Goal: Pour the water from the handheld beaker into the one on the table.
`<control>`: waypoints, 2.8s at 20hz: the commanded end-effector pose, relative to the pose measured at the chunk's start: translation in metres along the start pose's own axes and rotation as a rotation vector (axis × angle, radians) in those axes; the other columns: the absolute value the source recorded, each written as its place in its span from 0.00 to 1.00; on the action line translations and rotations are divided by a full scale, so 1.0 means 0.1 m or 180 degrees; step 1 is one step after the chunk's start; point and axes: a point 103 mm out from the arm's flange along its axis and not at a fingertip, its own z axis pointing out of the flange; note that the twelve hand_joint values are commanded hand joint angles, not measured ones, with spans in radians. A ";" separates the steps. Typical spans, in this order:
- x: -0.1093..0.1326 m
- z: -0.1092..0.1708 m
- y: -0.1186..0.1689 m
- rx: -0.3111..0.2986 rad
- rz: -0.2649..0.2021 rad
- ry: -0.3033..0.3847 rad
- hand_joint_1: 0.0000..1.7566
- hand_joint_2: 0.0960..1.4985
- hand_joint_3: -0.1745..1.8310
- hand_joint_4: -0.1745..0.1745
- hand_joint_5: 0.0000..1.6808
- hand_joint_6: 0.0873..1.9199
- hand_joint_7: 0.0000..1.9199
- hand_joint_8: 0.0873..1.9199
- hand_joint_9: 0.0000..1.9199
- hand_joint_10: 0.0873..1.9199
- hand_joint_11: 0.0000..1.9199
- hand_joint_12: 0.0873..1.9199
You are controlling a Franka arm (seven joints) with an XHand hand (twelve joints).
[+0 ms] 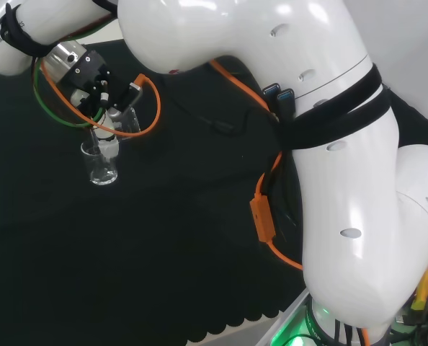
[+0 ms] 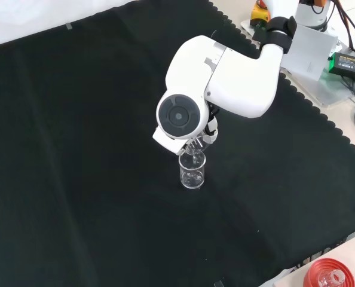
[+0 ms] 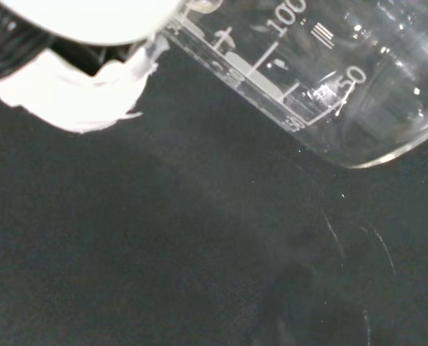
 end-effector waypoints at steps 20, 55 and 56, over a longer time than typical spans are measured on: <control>-0.12 -0.03 -0.06 -0.0025 -0.0048 0.0007 0.65 0.37 0.43 1.00 0.81 0.25 0.85 0.00 0.79 0.00 0.58 0.47; -0.07 -0.05 -0.05 -0.0046 -0.0044 0.0031 0.65 0.37 0.43 1.00 0.80 0.25 0.85 0.00 0.79 0.00 0.58 0.47; -0.13 -0.02 -0.06 -0.0078 -0.0041 0.0072 0.65 0.37 0.43 1.00 0.80 0.25 0.85 0.00 0.79 0.00 0.58 0.47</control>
